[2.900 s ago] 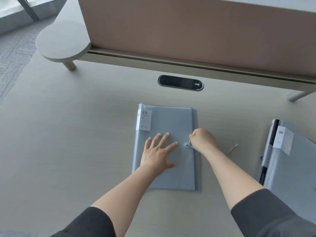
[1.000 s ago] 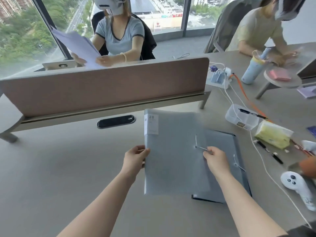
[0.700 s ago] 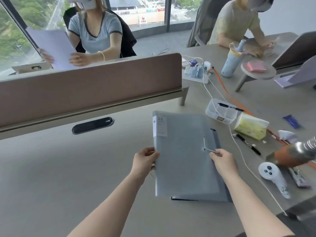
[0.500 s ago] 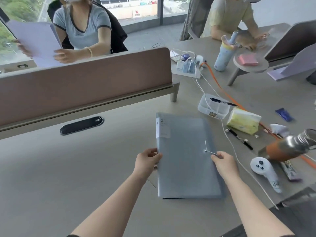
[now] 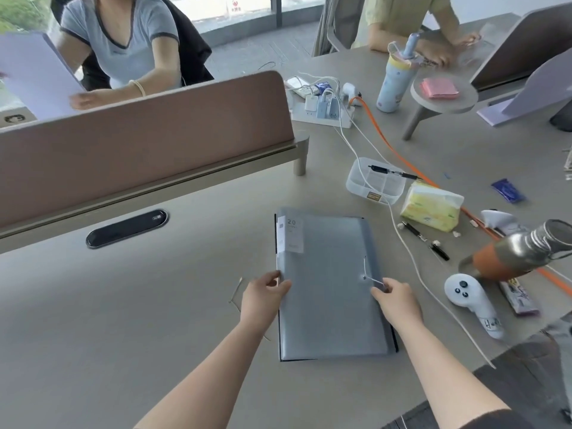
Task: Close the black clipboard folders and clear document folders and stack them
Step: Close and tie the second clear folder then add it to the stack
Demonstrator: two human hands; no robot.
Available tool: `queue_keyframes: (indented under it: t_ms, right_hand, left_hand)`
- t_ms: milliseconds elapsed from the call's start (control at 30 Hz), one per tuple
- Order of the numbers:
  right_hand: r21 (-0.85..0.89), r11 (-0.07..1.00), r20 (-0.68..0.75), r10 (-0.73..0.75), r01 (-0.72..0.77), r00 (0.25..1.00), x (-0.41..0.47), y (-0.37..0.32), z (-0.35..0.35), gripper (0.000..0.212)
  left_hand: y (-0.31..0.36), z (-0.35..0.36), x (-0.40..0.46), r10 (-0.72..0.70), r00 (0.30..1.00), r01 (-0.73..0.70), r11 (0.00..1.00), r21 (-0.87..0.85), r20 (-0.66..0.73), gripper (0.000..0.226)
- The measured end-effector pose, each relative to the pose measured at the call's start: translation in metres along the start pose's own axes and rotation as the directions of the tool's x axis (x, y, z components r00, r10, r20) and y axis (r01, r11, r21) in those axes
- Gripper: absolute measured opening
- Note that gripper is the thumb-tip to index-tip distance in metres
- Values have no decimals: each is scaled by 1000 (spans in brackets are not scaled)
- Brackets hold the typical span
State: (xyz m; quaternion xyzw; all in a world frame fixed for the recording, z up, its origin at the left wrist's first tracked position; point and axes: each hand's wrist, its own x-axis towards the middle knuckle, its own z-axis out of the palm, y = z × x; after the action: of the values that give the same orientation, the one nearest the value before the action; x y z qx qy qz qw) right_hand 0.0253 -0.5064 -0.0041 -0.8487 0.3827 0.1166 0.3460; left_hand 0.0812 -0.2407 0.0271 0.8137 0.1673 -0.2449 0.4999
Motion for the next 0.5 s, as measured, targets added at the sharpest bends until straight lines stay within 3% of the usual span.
queue_keyframes:
  t_ms: [267,500]
  right_hand:
    - [36,998,-10,50,-50,999,9,-12,2,17]
    - [170,978,0,127,-125,992,24,-10,-1,34]
  left_hand:
    - [-15,13,2,-53,993,71,982,-177,107,86]
    - [-20,15,1,-89,979,141,946,-293,181,73]
